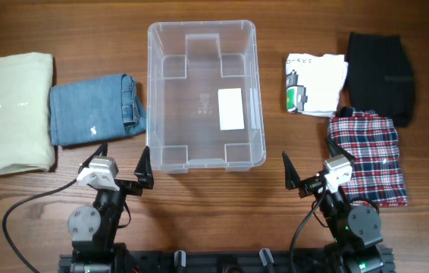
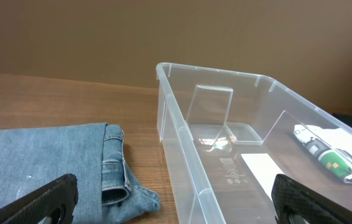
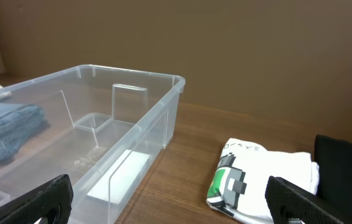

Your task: Pack container

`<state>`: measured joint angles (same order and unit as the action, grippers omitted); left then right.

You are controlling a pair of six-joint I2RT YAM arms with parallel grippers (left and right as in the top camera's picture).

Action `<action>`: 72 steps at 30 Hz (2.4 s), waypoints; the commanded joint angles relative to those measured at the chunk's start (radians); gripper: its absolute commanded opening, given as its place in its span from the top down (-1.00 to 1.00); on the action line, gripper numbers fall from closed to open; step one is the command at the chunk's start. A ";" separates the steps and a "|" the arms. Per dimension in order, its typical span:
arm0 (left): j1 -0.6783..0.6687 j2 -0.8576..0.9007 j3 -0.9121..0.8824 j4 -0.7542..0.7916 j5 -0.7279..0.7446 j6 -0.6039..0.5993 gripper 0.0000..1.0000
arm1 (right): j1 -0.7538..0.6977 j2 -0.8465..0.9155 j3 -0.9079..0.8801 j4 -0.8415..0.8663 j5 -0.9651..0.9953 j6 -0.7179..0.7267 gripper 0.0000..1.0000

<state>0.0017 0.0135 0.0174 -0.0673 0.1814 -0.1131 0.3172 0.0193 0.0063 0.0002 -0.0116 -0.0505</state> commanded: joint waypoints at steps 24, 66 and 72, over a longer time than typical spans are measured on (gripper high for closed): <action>-0.005 -0.006 -0.008 0.003 0.001 0.013 -0.99 | -0.005 -0.005 -0.001 0.005 -0.013 -0.002 -1.00; -0.003 0.641 0.905 -0.320 -0.050 -0.018 -1.00 | -0.005 -0.005 -0.001 0.005 -0.013 -0.002 -0.99; 0.092 1.098 1.559 -0.830 0.068 0.201 -0.99 | -0.005 -0.005 -0.001 0.005 -0.013 -0.002 -0.99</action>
<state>0.0319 0.9325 1.2934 -0.7483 0.1741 -0.0753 0.3172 0.0196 0.0063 0.0006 -0.0116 -0.0505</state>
